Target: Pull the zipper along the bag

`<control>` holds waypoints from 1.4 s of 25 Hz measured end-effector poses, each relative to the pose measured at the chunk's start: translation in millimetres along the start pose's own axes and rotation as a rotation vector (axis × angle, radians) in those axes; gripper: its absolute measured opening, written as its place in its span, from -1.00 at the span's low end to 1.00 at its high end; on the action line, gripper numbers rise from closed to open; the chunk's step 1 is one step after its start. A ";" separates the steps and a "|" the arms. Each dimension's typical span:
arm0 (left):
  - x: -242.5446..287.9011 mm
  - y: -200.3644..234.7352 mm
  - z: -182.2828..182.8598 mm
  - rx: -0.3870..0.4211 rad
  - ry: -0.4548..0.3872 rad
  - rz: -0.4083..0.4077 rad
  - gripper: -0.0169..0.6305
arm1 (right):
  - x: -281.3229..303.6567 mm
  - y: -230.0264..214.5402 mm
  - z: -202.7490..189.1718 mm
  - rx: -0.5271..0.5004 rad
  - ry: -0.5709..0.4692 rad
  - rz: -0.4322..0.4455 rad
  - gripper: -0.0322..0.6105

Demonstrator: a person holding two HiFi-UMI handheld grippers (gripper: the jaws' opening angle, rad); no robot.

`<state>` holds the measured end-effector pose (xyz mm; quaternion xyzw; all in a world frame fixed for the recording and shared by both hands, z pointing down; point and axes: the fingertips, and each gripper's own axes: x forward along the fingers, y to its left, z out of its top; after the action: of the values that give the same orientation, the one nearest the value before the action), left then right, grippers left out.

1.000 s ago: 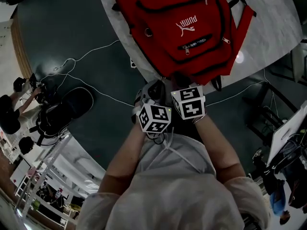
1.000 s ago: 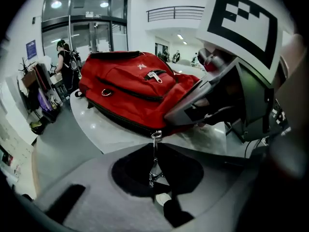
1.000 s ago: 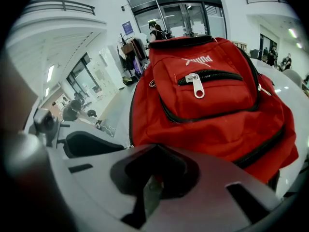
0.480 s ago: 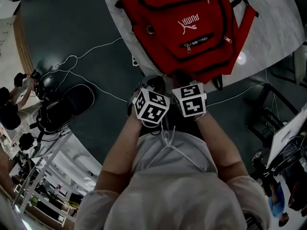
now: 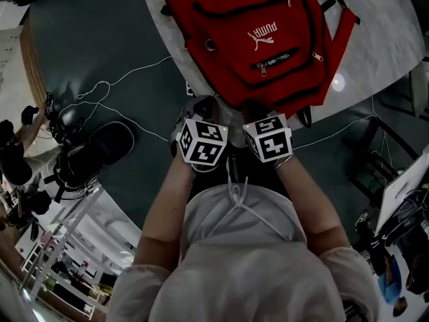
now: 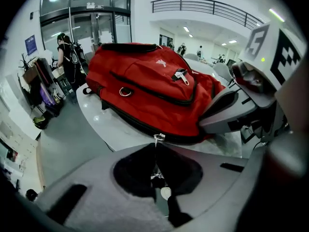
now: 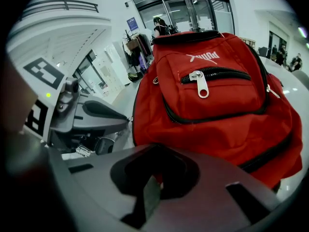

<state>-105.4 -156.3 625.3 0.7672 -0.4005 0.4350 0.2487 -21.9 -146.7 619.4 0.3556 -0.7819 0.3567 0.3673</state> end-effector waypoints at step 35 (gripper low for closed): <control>30.3 125.0 58.2 0.023 -0.005 0.044 -0.87 | 4.4 -0.8 -1.8 0.017 0.151 0.049 -0.82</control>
<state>-172.9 -280.3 626.7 0.7621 -0.4129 0.4428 0.2293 -22.7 -146.9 624.1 0.3116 -0.7573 0.3979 0.4136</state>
